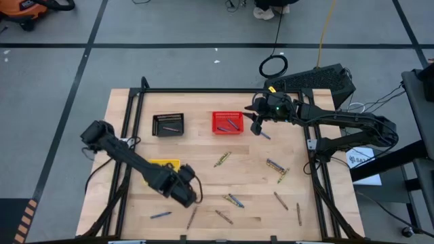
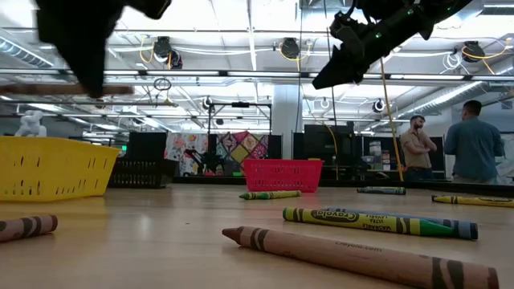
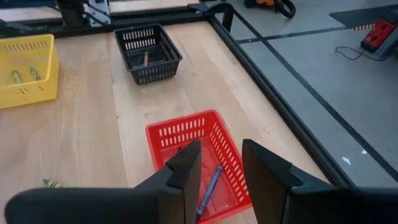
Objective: Sort crayons
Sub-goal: Put the brown crayon into the black bin
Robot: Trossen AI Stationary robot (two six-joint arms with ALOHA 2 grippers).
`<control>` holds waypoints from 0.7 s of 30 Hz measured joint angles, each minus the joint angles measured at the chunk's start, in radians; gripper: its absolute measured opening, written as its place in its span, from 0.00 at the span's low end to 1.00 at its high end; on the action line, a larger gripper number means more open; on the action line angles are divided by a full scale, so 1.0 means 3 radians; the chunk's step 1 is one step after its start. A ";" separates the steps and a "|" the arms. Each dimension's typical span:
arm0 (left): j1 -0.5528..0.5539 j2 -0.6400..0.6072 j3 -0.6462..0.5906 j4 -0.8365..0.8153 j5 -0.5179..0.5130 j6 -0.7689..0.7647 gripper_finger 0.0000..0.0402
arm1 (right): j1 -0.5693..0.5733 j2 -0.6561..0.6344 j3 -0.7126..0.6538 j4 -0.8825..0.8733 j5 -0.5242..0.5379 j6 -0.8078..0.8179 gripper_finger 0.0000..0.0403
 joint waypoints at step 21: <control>0.1293 -0.0374 -0.0010 -0.0902 -0.0275 0.1906 0.03 | 0.0072 0.0001 -0.0001 -0.0646 -0.0010 0.0536 0.26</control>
